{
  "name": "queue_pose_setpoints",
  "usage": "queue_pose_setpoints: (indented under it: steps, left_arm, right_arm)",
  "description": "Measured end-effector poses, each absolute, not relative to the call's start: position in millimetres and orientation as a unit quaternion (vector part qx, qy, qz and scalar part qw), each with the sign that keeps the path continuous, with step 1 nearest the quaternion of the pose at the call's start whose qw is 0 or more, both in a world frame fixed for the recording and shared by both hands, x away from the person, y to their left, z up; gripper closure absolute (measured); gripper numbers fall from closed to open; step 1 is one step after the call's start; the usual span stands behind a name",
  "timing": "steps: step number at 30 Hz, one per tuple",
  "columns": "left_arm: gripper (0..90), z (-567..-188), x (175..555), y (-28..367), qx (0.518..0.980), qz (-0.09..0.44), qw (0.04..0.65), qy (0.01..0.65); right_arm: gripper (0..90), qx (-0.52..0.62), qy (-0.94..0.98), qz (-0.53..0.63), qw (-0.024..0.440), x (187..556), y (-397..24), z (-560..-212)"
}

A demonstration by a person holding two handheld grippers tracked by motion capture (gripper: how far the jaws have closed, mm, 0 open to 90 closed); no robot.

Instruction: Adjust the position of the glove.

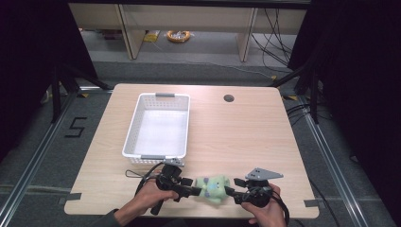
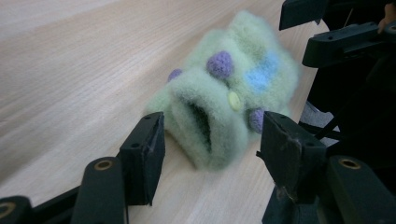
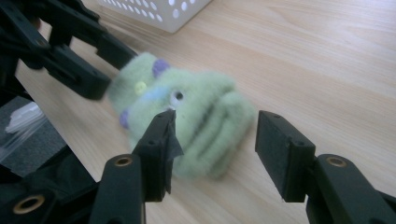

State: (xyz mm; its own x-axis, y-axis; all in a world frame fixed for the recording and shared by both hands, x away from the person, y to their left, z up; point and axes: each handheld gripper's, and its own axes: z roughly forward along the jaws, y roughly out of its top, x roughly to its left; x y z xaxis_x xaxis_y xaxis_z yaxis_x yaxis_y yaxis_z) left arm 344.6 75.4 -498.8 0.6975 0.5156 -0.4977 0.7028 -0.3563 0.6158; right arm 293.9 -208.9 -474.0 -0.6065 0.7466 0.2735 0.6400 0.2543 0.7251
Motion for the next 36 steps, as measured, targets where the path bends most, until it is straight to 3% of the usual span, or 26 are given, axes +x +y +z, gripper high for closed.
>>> queue_pose_setpoints:
  steps: [23, 36]
  left_arm:
    - [48.1, -515.7, 347.7, 66.4, 0.798, -0.121, 0.431, 0.403]
    - [60.4, -515.0, 345.1, 66.4, 0.815, -0.115, 0.412, 0.39]
  right_arm:
    - [47.5, 0.462, 0.8, 0.383, -0.009, 320.4, -200.7, -500.3]
    - [54.1, 0.467, 0.784, 0.407, -0.041, 321.9, -204.3, -510.3]
